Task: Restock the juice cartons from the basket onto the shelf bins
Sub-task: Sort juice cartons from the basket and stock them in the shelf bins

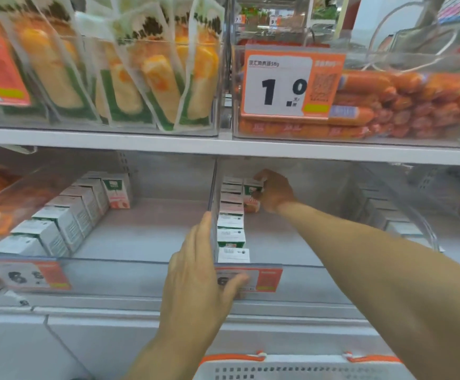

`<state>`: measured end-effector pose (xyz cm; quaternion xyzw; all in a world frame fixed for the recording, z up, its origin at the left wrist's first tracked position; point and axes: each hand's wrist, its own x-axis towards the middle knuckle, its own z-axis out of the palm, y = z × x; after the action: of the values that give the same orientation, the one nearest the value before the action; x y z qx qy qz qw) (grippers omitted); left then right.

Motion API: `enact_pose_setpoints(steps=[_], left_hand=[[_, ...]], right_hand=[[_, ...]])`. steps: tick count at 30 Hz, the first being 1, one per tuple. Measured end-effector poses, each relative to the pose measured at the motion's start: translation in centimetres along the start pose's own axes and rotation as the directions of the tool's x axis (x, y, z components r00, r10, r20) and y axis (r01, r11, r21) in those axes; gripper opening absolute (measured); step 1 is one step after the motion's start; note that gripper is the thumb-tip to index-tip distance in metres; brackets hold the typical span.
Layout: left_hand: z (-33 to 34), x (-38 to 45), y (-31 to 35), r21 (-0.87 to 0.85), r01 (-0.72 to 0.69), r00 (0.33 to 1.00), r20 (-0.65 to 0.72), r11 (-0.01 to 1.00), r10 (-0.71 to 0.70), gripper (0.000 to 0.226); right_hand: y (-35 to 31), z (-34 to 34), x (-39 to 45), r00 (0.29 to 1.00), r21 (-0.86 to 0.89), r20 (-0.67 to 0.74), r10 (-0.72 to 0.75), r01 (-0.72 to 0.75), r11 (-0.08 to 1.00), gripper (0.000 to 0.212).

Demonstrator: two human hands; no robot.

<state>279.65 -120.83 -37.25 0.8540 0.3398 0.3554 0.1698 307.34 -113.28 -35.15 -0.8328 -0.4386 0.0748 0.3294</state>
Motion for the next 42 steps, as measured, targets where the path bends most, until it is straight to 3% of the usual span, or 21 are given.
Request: enact_pose_setpoints(steps=[5, 7, 10, 12, 15, 17, 18, 19, 21, 23, 25, 30, 34, 37, 42], left_hand=[[-0.3, -0.2, 0.0, 0.083, -0.045, 0.999, -0.005, 0.996, 0.046, 0.106], [-0.8, -0.4, 0.3, 0.056, -0.039, 0.999, 0.03, 0.998, 0.038, 0.107], [-1.6, -0.6, 1.1, 0.017, -0.007, 0.997, 0.083, 1.0, 0.006, 0.103], [-2.3, -0.7, 2.7, -0.01, -0.096, 0.995, -0.022, 0.995, 0.095, 0.088], [-2.9, -1.5, 6.2, -0.201, -0.26, 0.963, -0.121, 0.944, 0.239, 0.047], [-1.8, -3.1, 8.1, -0.29, -0.245, 0.962, 0.042, 0.925, 0.269, 0.025], [-0.8, -4.2, 8.6, -0.291, -0.202, 0.943, 0.201, 0.935, 0.266, 0.019], [0.7, -5.7, 8.8, -0.259, -0.166, 0.88, 0.395, 0.951, 0.262, 0.018], [3.9, -9.1, 8.4, -0.15, -0.163, 0.637, 0.739, 0.975, 0.22, 0.029], [6.7, -12.3, 7.1, -0.062, -0.218, 0.404, 0.903, 0.974, 0.148, 0.037], [8.4, -15.2, 5.3, 0.007, -0.266, 0.285, 0.956, 0.964, 0.072, 0.038], [9.8, -21.6, 1.6, 0.111, -0.065, 0.146, 0.984, 0.992, -0.101, 0.042], [11.6, -25.7, 2.4, 0.082, 0.029, 0.081, 0.993, 0.996, -0.084, 0.055], [12.9, -27.4, 4.0, 0.074, 0.07, 0.084, 0.993, 0.995, -0.079, 0.06], [14.4, -27.7, 5.3, 0.114, -0.033, 0.046, 0.993, 0.993, -0.112, 0.061]], right_hand=[[-0.6, -2.3, -2.1, 0.997, 0.149, 0.034, 0.075, -0.079, 0.986, 0.064], [-1.2, -5.0, -4.5, 0.998, 0.151, 0.031, 0.052, -0.056, 0.987, 0.053], [-1.5, -9.0, -11.0, 0.996, 0.244, 0.031, -0.083, 0.073, 0.967, 0.017], [-0.7, -11.5, -17.1, 0.98, 0.34, 0.123, -0.154, 0.105, 0.935, 0.009], [2.0, -13.9, -25.7, 0.851, 0.382, 0.487, -0.197, -0.005, 0.924, 0.017], [5.6, -13.1, -29.5, 0.665, 0.237, 0.741, -0.099, -0.121, 0.964, 0.023], [7.7, -11.9, -31.1, 0.586, 0.144, 0.81, -0.03, -0.149, 0.978, 0.024], [9.9, -10.5, -32.5, 0.538, 0.068, 0.842, 0.029, -0.159, 0.985, 0.024], [14.4, -7.3, -35.4, 0.503, -0.037, 0.856, 0.116, -0.165, 0.986, 0.027], [17.8, -4.9, -38.2, 0.478, -0.149, 0.854, 0.206, -0.156, 0.976, 0.036], [19.6, -3.4, -40.4, 0.454, -0.249, 0.852, 0.259, -0.084, 0.965, 0.049], [21.3, -1.5, -43.1, 0.362, -0.303, 0.9, 0.243, 0.117, 0.946, 0.068], [21.9, -1.2, -42.9, 0.358, -0.364, 0.895, 0.266, 0.242, 0.899, 0.072], [22.9, -1.0, -42.8, 0.358, -0.378, 0.889, 0.287, 0.215, 0.901, 0.061], [23.5, -2.0, -41.5, 0.431, -0.367, 0.858, 0.279, 0.134, 0.92, 0.054]])
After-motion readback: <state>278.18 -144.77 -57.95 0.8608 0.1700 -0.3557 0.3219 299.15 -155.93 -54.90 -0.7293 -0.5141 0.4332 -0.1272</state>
